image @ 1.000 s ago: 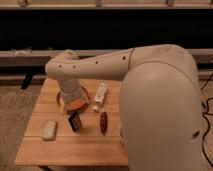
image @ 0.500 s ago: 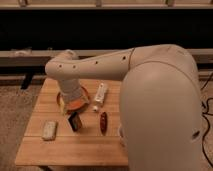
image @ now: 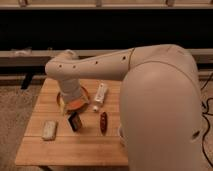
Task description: Knock the eraser over
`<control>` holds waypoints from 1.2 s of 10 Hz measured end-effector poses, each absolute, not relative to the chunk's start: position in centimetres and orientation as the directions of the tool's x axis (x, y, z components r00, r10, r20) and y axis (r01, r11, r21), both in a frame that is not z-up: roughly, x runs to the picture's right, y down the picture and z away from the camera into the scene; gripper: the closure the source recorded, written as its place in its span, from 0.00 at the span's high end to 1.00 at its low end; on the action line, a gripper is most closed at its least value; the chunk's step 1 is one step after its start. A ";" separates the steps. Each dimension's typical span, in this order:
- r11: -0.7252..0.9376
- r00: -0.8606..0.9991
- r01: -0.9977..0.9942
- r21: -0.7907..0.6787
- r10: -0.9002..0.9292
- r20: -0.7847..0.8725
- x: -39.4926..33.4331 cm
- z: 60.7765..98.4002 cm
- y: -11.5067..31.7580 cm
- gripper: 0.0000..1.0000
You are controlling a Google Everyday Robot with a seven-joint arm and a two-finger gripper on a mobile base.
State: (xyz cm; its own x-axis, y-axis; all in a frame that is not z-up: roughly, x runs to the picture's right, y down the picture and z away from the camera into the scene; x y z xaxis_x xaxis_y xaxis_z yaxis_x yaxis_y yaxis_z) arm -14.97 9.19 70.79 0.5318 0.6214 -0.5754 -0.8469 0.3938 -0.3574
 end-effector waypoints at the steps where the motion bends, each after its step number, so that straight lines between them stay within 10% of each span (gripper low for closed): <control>1: 0.394 0.532 -0.847 -0.357 0.621 -0.575 -15.0 70.8 9.2 0.80; 12: 0.388 0.573 -0.819 -0.423 0.601 -0.558 -17.1 72.4 11.0 0.80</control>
State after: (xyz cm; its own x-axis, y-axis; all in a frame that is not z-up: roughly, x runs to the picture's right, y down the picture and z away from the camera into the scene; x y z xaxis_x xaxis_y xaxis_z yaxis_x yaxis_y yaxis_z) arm -17.12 10.96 72.45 0.5727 0.6010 -0.5575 -0.8189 0.3881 -0.4227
